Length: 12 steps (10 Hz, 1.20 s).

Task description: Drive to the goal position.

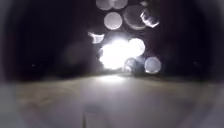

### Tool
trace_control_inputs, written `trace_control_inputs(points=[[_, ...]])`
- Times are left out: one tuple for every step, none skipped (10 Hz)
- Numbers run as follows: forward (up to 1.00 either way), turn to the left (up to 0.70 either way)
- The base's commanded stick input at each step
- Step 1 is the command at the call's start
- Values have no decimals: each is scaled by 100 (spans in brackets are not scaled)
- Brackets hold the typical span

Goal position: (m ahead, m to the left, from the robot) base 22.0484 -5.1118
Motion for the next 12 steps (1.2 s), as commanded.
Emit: trace_control_inputs(points=[[100,0],[100,0],[100,0],[100,0],[100,0],[100,0],[100,0],[100,0],[100,0],[100,0],[100,0],[100,0]])
